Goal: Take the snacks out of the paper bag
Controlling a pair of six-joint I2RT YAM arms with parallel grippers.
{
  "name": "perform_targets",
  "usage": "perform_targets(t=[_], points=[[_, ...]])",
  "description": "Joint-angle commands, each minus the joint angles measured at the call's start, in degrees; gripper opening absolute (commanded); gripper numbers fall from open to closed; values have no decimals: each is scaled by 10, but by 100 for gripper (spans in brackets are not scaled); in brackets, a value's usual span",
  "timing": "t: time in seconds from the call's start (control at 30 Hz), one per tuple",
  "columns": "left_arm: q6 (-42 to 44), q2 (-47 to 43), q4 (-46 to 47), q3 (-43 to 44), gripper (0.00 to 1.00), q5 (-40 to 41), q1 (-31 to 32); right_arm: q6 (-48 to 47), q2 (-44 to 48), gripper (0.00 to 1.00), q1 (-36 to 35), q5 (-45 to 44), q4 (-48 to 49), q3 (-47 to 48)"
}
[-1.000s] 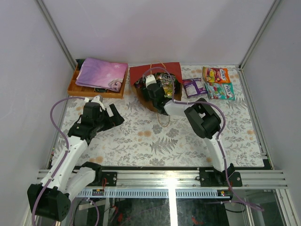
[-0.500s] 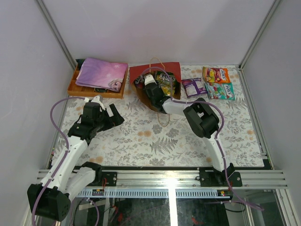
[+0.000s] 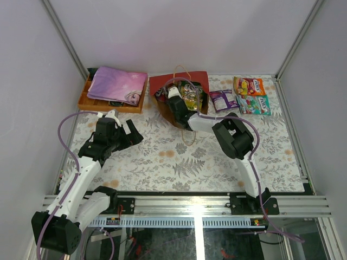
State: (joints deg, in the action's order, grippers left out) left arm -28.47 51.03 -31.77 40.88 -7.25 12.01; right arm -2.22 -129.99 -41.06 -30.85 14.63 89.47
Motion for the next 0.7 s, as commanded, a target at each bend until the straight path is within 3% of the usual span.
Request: perform_targets(t=[0.0, 0.3, 0.33, 0.4, 0.43, 0.5, 0.67], points=[[5, -5, 17, 4, 100, 10, 0, 39, 70, 0, 4, 11, 23, -34], [5, -4, 16, 4, 100, 11, 0, 85, 138, 0, 3, 55, 61, -114], [5, -5, 16, 4, 100, 11, -1, 82, 134, 10, 3, 53, 52, -105], [5, -5, 16, 4, 100, 11, -1, 75, 125, 53, 3, 51, 46, -100], [5, -5, 15, 5, 100, 11, -1, 73, 122, 64, 3, 50, 47, -100], [4, -5, 15, 5, 100, 13, 0, 68, 117, 74, 3, 44, 49, -97], [5, -2, 15, 4, 100, 11, -1, 40, 80, 80, 3, 20, 24, -60]])
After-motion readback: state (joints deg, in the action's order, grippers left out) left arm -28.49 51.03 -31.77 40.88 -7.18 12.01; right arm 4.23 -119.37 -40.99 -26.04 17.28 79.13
